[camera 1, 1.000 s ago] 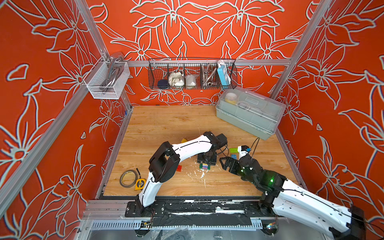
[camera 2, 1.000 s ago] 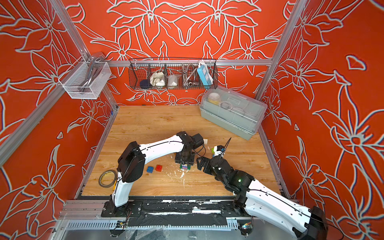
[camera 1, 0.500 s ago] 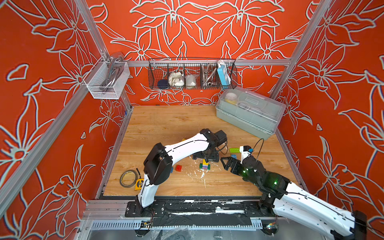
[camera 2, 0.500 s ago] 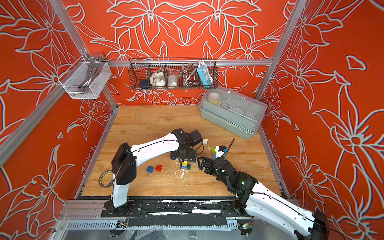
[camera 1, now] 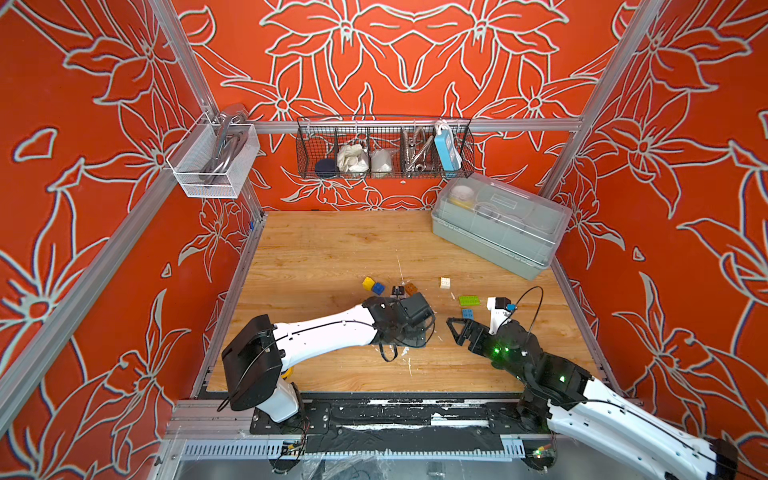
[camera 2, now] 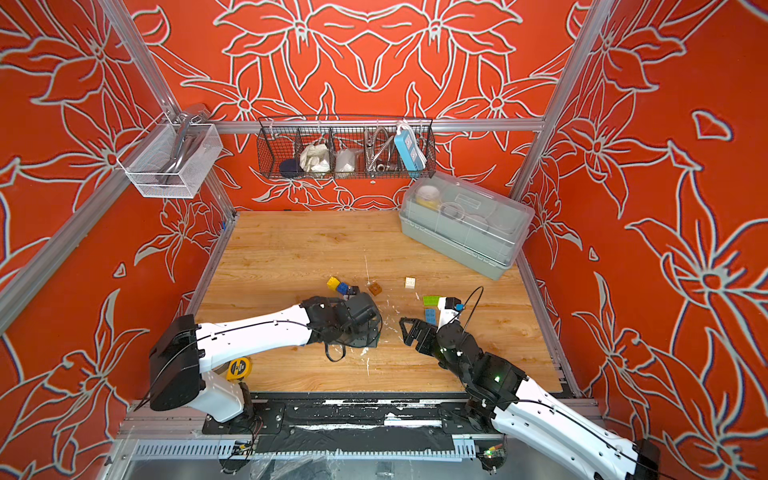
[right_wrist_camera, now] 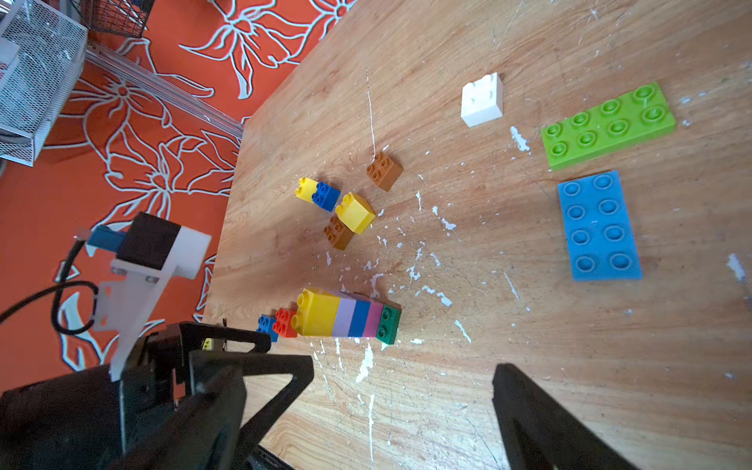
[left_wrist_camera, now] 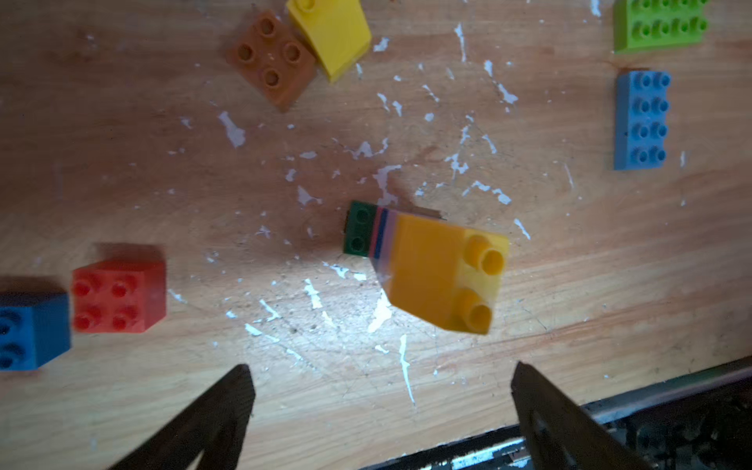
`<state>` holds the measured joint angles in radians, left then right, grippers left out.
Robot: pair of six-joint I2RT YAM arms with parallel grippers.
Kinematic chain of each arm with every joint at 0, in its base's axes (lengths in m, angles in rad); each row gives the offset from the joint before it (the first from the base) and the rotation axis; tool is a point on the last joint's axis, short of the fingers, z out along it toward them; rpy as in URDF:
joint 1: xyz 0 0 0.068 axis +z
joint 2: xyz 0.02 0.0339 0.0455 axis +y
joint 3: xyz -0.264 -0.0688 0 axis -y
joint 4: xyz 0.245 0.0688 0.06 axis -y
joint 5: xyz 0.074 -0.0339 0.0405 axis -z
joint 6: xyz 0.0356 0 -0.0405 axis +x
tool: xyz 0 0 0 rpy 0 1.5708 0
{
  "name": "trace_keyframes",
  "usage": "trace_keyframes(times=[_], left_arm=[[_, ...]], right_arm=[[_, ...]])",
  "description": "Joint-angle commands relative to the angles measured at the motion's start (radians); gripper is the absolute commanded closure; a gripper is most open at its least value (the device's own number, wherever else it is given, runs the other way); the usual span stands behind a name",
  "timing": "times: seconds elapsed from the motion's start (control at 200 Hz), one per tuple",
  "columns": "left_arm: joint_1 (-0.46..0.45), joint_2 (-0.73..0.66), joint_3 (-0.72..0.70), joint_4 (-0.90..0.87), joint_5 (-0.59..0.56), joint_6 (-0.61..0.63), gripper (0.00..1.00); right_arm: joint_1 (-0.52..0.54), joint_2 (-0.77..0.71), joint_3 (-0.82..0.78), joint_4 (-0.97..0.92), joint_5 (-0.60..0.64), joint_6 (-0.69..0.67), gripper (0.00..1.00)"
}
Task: Assemble the number 1 with lego
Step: Assemble the lego brick with the lego brick, then pick up the lego brick from the center of the board.
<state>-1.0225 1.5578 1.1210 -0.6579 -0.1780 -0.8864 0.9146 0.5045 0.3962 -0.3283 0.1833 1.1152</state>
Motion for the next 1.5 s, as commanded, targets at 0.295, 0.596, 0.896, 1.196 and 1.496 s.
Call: trace_keyframes(times=[0.295, 0.596, 0.896, 1.196, 1.496], left_arm=[[0.010, 0.072, -0.056, 0.206, -0.109, 0.112, 0.18], [0.029, 0.161, -0.026, 0.213, -0.123, 0.105, 0.33], [0.063, 0.176, -0.011, 0.188, -0.099, 0.118, 0.49], [0.106, 0.174, 0.087, -0.039, -0.056, 0.134, 0.84], [0.319, 0.213, 0.466, -0.765, 0.020, 0.272, 0.89]], right_arm=[[-0.003, 0.039, -0.004, 0.024, 0.030, 0.007, 0.00], [-0.003, 0.057, -0.004, 0.037, 0.032, 0.004, 0.00], [-0.003, 0.074, -0.001, 0.046, 0.030, 0.003, 0.00], [-0.003, 0.073, -0.001, 0.043, 0.023, 0.006, 0.00], [-0.003, 0.077, 0.003, 0.058, 0.000, -0.010, 0.00]])
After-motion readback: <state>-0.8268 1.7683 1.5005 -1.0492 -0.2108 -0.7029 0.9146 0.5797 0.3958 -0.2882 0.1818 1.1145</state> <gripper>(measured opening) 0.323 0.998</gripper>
